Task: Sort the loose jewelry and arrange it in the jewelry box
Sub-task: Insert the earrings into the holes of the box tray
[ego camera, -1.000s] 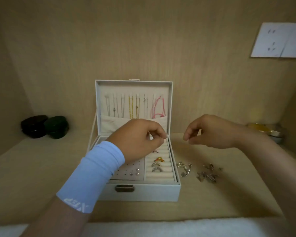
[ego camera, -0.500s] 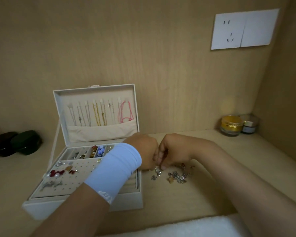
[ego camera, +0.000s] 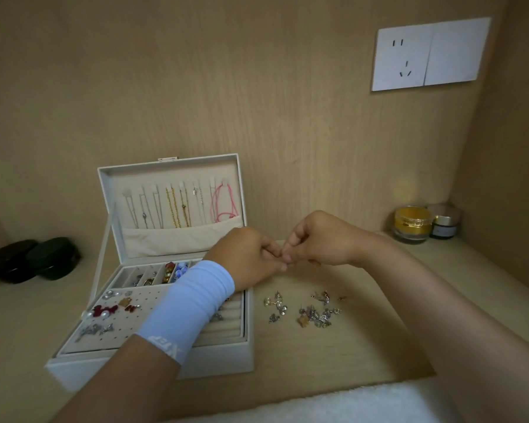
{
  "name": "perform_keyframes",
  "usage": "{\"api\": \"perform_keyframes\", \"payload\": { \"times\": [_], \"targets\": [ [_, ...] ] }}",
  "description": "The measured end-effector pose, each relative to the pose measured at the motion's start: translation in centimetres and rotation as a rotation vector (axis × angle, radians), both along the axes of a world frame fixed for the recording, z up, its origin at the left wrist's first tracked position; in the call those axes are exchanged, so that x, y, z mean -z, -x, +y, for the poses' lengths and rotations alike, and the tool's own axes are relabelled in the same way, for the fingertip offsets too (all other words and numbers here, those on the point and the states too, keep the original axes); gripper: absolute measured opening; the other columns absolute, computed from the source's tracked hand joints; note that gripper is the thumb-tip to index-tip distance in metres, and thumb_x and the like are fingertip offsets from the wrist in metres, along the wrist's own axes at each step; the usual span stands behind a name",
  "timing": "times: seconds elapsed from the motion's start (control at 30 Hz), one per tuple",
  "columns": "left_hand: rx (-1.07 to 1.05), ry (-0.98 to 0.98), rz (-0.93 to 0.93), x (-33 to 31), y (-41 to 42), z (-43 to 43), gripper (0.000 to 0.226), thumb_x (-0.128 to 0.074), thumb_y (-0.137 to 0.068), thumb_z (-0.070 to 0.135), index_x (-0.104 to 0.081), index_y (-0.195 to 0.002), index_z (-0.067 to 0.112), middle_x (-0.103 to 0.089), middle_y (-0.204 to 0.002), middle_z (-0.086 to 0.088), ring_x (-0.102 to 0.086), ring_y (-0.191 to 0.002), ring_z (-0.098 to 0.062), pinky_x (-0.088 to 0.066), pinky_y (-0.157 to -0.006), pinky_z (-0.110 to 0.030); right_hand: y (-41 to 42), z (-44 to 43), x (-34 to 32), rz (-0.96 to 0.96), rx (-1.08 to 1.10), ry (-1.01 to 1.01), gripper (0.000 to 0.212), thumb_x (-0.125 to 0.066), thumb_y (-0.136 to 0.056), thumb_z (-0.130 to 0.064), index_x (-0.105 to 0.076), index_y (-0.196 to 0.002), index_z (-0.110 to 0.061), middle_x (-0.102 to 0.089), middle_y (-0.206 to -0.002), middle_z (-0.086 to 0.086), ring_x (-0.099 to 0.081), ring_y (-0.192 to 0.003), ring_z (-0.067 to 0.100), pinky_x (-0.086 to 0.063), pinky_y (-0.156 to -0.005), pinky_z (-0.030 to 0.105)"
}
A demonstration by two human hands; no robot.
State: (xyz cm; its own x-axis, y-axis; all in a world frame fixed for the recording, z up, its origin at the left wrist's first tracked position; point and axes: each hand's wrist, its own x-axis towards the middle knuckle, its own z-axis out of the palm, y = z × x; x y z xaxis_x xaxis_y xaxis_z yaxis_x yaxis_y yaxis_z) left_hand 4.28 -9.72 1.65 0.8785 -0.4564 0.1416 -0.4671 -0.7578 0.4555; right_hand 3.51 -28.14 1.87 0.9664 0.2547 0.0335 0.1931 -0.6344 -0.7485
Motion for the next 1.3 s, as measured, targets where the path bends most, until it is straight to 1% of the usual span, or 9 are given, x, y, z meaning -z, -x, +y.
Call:
{"api": "perform_keyframes", "payload": {
  "times": [0.2, 0.37, 0.43, 0.57, 0.67, 0.8, 1.0, 1.13, 1.3],
  "targets": [
    [-0.092, 0.340, 0.105, -0.1, 0.1, 2.3, 0.016, -0.084, -0.075, 0.025, -0.079, -0.089, 0.028, -0.075, -0.074, 0.011, -0.069, -0.079, -0.002, -0.052, -0.085, -0.022, 0.5, 2.3, 0.4, -0.005, 0.137, -0.340, 0.012, -0.080, -0.082, -0.007, -0.076, -0.092, -0.002, -0.070, -0.076, 0.009, -0.046, -0.042, 0.002, -0.035, -0.040, 0.015],
    [-0.084, 0.399, 0.127, -0.1, 0.4, 3.9, 0.009, -0.084, -0.075, 0.021, -0.079, -0.081, 0.025, -0.075, -0.075, 0.005, -0.069, -0.075, -0.006, -0.054, -0.085, -0.027, 0.7, 4.0, 0.8, 0.030, 0.156, -0.433, 0.019, -0.077, -0.087, -0.012, -0.067, -0.101, -0.003, -0.072, -0.080, 0.010, -0.046, -0.037, 0.005, -0.034, -0.037, 0.016],
    [-0.109, 0.386, 0.101, 0.0, 0.5, 4.4, 0.007, -0.084, -0.076, 0.023, -0.078, -0.078, 0.025, -0.074, -0.072, 0.005, -0.065, -0.068, -0.003, -0.053, -0.080, -0.026, 0.6, 3.8, 1.1, -0.002, 0.097, -0.258, 0.014, -0.068, -0.094, -0.021, -0.072, -0.095, -0.007, -0.076, -0.080, 0.008, -0.052, -0.047, 0.012, -0.045, -0.048, 0.024],
    [-0.179, 0.364, -0.002, -0.8, 0.8, 5.9, 0.006, -0.081, -0.079, 0.029, -0.076, -0.075, 0.029, -0.073, -0.075, 0.007, -0.069, -0.075, -0.006, -0.055, -0.079, -0.026, 1.2, 3.9, 1.5, -0.144, -0.020, 0.494, 0.016, -0.063, -0.089, -0.034, -0.076, -0.086, -0.025, -0.073, -0.084, -0.011, -0.066, -0.079, 0.010, -0.057, -0.079, 0.035],
    [-0.185, 0.376, -0.019, -1.7, 1.2, 7.3, 0.005, -0.079, -0.080, 0.030, -0.076, -0.077, 0.029, -0.074, -0.079, 0.006, -0.069, -0.081, -0.010, -0.055, -0.083, -0.029, 2.1, 5.2, 1.5, -0.050, -0.117, 0.540, 0.013, -0.075, -0.080, -0.040, -0.077, -0.089, -0.031, -0.073, -0.087, -0.019, -0.065, -0.082, 0.001, -0.057, -0.080, 0.030],
    [-0.214, 0.418, -0.013, -2.6, 1.3, 9.3, 0.005, -0.078, -0.081, 0.029, -0.075, -0.078, 0.028, -0.074, -0.081, 0.004, -0.069, -0.083, -0.015, -0.054, -0.083, -0.028, 2.3, 5.8, 1.8, -0.137, -0.149, 0.694, 0.013, -0.074, -0.079, -0.031, -0.078, -0.090, -0.027, -0.073, -0.088, -0.012, -0.065, -0.080, 0.007, -0.056, -0.077, 0.030],
    [-0.268, 0.436, -0.011, -2.8, 1.7, 13.1, 0.004, -0.079, -0.080, 0.028, -0.075, -0.081, 0.027, -0.074, -0.082, 0.008, -0.068, -0.085, -0.008, -0.053, -0.083, -0.026, 1.9, 5.7, 1.4, -0.146, -0.092, 0.562, 0.007, -0.073, -0.083, -0.028, -0.077, -0.089, -0.027, -0.071, -0.082, -0.016, -0.065, -0.076, -0.001, -0.056, -0.073, 0.027],
    [-0.296, 0.472, 0.019, -2.3, 2.0, 15.6, 0.008, -0.082, -0.077, 0.025, -0.075, -0.080, 0.024, -0.074, -0.078, 0.008, -0.069, -0.079, -0.008, -0.054, -0.081, -0.026, 2.0, 5.3, 0.2, -0.212, -0.020, 0.484, 0.011, -0.071, -0.084, -0.020, -0.075, -0.088, -0.029, -0.068, -0.080, -0.017, -0.062, -0.072, -0.007, -0.041, -0.062, 0.006],
    [-0.278, 0.518, 0.072, -1.8, 2.0, 18.3, 0.011, -0.082, -0.077, 0.023, -0.074, -0.083, 0.024, -0.074, -0.078, 0.007, -0.071, -0.078, -0.013, -0.058, -0.083, -0.035, 2.9, 6.9, -2.1, -0.285, 0.011, 0.246, 0.016, -0.075, -0.084, -0.014, -0.078, -0.094, -0.026, -0.070, -0.082, -0.009, -0.055, -0.057, -0.009, -0.039, -0.058, 0.005]
  ]
}}
